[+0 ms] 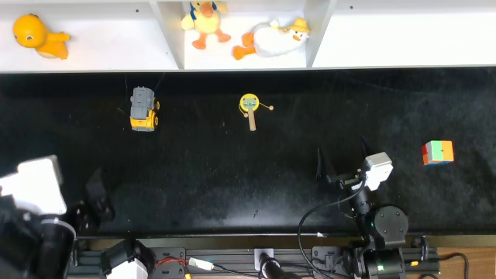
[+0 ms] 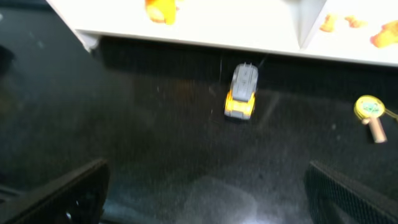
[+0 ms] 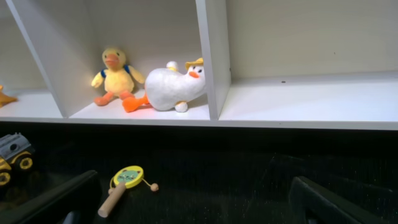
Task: Store Toys
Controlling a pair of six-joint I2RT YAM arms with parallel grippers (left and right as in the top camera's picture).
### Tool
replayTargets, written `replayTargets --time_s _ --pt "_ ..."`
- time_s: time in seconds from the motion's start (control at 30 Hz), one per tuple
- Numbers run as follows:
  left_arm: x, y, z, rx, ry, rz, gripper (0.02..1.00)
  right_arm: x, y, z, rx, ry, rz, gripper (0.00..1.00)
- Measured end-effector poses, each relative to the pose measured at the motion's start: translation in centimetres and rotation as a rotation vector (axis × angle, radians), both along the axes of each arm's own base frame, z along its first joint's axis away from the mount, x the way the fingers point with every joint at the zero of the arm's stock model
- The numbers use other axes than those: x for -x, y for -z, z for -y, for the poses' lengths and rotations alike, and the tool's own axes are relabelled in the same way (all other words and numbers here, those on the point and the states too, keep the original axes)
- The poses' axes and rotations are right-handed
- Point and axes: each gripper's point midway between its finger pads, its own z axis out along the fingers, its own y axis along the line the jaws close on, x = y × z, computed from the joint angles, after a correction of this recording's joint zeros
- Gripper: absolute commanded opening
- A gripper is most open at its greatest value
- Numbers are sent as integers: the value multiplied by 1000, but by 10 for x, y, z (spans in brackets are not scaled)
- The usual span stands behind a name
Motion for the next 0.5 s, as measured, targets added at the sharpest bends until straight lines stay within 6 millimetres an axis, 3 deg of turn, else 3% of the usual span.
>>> replayTargets --time_s 0.13,0.5 --pt "-24 32 -11 13 16 -21 996 0 0 0 0 0 0 996" --pt "-86 89 -25 57 138 -65 998 0 0 0 0 0 -1 996"
